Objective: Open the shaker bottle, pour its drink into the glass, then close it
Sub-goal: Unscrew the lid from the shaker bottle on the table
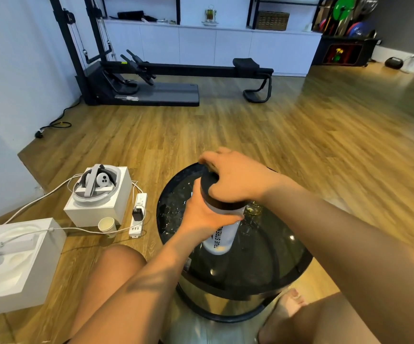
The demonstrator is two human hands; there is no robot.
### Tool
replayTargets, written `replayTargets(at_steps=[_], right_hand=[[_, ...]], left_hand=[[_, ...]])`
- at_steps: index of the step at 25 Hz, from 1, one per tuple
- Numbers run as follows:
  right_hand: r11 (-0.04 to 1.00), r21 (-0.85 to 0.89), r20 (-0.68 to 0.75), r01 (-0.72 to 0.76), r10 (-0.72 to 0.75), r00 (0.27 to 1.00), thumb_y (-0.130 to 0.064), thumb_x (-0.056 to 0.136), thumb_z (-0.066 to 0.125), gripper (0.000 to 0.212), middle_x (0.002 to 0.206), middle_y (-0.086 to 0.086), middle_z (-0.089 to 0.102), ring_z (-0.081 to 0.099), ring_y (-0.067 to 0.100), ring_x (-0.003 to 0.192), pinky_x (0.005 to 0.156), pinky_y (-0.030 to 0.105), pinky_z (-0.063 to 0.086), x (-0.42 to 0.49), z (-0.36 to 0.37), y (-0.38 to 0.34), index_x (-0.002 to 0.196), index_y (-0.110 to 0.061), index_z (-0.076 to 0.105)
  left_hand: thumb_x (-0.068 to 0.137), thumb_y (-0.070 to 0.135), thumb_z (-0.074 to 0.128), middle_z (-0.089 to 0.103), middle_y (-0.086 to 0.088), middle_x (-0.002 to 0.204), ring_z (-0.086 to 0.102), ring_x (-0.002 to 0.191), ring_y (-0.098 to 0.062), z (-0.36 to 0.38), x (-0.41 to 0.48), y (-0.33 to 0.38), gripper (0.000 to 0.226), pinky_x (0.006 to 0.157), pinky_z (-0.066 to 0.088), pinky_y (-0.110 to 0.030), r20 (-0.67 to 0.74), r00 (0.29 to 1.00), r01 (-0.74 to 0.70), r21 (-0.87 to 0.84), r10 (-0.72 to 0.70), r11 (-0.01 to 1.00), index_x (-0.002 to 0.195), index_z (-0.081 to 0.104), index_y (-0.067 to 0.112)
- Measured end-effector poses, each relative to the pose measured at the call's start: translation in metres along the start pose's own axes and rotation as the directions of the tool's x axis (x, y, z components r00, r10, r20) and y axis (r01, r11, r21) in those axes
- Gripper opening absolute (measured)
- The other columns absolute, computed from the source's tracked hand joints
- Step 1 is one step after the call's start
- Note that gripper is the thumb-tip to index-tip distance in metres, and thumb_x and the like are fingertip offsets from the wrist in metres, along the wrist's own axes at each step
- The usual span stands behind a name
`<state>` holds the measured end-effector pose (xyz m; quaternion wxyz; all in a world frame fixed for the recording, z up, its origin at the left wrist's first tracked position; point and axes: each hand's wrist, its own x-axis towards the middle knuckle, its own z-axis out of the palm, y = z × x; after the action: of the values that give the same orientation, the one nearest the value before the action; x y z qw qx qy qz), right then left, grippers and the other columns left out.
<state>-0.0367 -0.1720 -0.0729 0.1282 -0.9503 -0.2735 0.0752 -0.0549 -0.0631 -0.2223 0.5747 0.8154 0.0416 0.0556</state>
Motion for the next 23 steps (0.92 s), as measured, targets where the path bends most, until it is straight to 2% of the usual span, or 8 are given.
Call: replayTargets(at_steps=[2, 5, 9, 12, 14, 16, 19, 23], right_hand=[[0.984, 0.149, 0.003, 0.096, -0.098, 0.995, -0.019, 0.076, 0.057, 0.059, 0.119, -0.005, 0.057, 0.056, 0.013, 0.102, 0.080, 0.026, 0.049, -0.002, -0.004, 0.002, 0.133, -0.029, 0.047], [0.953, 0.250, -0.128, 0.169, -0.140, 0.982, -0.033, 0.081, 0.063, 0.051, 0.107, -0.013, 0.066, 0.059, 0.007, 0.100, 0.080, 0.025, 0.046, -0.002, 0.000, -0.001, 0.131, -0.032, 0.051], [0.967, -0.224, -0.170, -0.121, 0.083, 0.982, -0.078, 0.078, 0.042, 0.073, 0.122, 0.002, 0.056, 0.051, 0.031, 0.115, 0.086, 0.042, 0.046, -0.002, 0.012, 0.000, 0.134, -0.030, 0.049], [0.971, -0.226, -0.049, -0.073, 0.064, 0.997, -0.062, 0.077, 0.051, 0.060, 0.122, 0.004, 0.054, 0.047, 0.035, 0.118, 0.093, 0.048, 0.045, -0.004, 0.013, 0.000, 0.128, -0.030, 0.053], [0.993, -0.083, 0.030, 0.089, -0.087, 0.996, -0.044, 0.071, 0.059, 0.045, 0.132, -0.003, 0.051, 0.033, 0.028, 0.136, 0.110, 0.057, 0.025, -0.005, 0.007, -0.002, 0.115, -0.033, 0.060], [0.995, -0.062, 0.039, 0.084, -0.081, 0.996, -0.053, 0.069, 0.058, 0.053, 0.149, -0.005, 0.037, 0.014, 0.024, 0.146, 0.114, 0.062, 0.011, -0.007, 0.005, 0.001, 0.120, -0.038, 0.057], [0.983, -0.147, -0.005, -0.111, 0.111, 0.994, -0.074, 0.066, 0.060, 0.090, 0.151, 0.002, 0.031, 0.034, 0.036, 0.135, 0.102, 0.054, 0.040, -0.011, 0.009, 0.006, 0.144, -0.039, 0.029], [1.000, 0.028, -0.211, -0.006, 0.012, 0.977, -0.061, 0.063, 0.069, 0.084, 0.141, -0.007, 0.041, 0.048, 0.025, 0.123, 0.094, 0.045, 0.047, -0.014, 0.001, 0.017, 0.138, -0.039, 0.038]], left_hand=[[0.033, 0.054, 0.090, 0.058, 0.034, 0.097, 0.050, 0.088, 0.033, 0.000, 0.001, 0.001, 0.092, 0.063, 0.044, 0.002, 0.006, 1.000, -0.007, 0.000, 0.007, 1.000, 0.096, 0.027, 0.076], [0.034, 0.055, 0.090, 0.063, 0.026, 0.101, 0.061, 0.094, 0.015, 0.001, 0.002, -0.003, 0.099, 0.069, 0.048, -0.008, 0.010, 1.000, 0.008, -0.019, -0.008, 1.000, 0.117, 0.038, 0.051], [0.041, 0.047, 0.097, 0.072, 0.017, 0.096, 0.068, 0.094, 0.008, 0.005, 0.005, -0.009, 0.086, 0.070, 0.053, -0.007, 0.016, 1.000, 0.006, -0.037, -0.005, 0.999, 0.111, 0.048, 0.046], [0.041, 0.048, 0.095, 0.068, 0.026, 0.092, 0.061, 0.088, 0.022, 0.003, 0.007, -0.006, 0.090, 0.061, 0.044, 0.002, 0.016, 1.000, -0.013, -0.009, 0.013, 1.000, 0.100, 0.032, 0.070], [0.038, 0.055, 0.089, 0.058, 0.030, 0.095, 0.058, 0.087, 0.020, 0.001, 0.005, 0.000, 0.094, 0.060, 0.043, 0.002, 0.027, 0.999, -0.026, 0.036, 0.025, 0.999, 0.108, 0.026, 0.064], [0.039, 0.055, 0.087, 0.054, 0.032, 0.104, 0.056, 0.098, 0.015, 0.004, 0.005, 0.000, 0.107, 0.070, 0.041, -0.001, 0.043, 0.998, -0.050, 0.034, 0.049, 0.998, 0.128, 0.029, 0.046], [0.037, 0.048, 0.094, 0.065, 0.028, 0.101, 0.061, 0.100, 0.016, 0.004, 0.004, -0.006, 0.124, 0.079, 0.049, -0.010, 0.033, 0.999, 0.002, -0.084, 0.001, 0.996, 0.140, 0.027, 0.045], [0.044, 0.039, 0.096, 0.069, 0.021, 0.112, 0.065, 0.110, 0.003, 0.002, 0.001, -0.005, 0.100, 0.087, 0.057, -0.026, 0.025, 0.995, -0.094, -0.128, 0.098, 0.987, 0.129, 0.043, 0.041]])
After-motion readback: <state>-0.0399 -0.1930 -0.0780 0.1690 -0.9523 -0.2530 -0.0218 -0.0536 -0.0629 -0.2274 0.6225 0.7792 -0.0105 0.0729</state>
